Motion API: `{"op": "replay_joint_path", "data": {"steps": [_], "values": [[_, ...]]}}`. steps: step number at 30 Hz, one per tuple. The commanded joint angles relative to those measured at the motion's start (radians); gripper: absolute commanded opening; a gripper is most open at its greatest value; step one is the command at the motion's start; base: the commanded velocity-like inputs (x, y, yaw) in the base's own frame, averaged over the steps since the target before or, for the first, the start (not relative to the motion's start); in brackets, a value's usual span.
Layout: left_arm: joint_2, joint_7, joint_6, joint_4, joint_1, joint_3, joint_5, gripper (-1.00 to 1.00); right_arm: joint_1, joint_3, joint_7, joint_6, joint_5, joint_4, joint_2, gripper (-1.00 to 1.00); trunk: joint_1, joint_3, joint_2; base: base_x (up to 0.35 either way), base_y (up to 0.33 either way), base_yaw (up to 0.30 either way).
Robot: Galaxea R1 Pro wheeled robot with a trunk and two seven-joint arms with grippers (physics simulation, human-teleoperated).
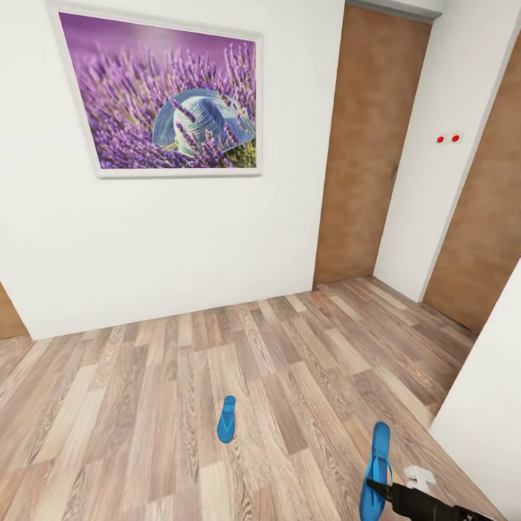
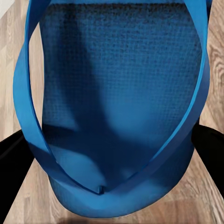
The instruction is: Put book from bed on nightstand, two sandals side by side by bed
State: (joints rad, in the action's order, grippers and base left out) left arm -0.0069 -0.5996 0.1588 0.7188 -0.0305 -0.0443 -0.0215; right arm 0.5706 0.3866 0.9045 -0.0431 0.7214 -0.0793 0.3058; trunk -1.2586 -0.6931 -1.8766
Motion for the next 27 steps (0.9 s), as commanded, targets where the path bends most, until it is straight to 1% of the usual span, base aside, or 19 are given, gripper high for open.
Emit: {"op": "replay_joint_path", "data": {"steps": [1, 9, 11, 27], "values": [[-0.001, -0.006, 0.0, 0.001, 0.0, -0.004, -0.002, 1.0, 0.002, 0.008, 0.005, -0.004, 0.007, -0.004, -0.001, -1.0, 0.0, -0.001, 0.0, 0.07, 0.012, 0.0], [-0.001, -0.006, -0.001, 0.001, 0.0, -0.003, -0.003, 1.0, 0.002, 0.008, 0.004, -0.004, 0.007, -0.004, -0.003, -1.0, 0.0, -0.001, 0.0, 0.021, 0.003, 0.0], [-0.001, -0.006, -0.001, 0.001, 0.0, -0.004, -0.003, 1.0, 0.002, 0.008, 0.004, -0.004, 0.007, -0.004, -0.004, -1.0, 0.0, -0.001, 0.0, 0.167, 0.034, 0.0], [-0.001, -0.006, -0.001, 0.001, 0.0, -0.003, -0.002, 1.0, 0.002, 0.008, 0.004, -0.004, 0.007, -0.004, -0.005, -1.0, 0.0, -0.001, 0.0, 0.304, 0.069, 0.0]]}}
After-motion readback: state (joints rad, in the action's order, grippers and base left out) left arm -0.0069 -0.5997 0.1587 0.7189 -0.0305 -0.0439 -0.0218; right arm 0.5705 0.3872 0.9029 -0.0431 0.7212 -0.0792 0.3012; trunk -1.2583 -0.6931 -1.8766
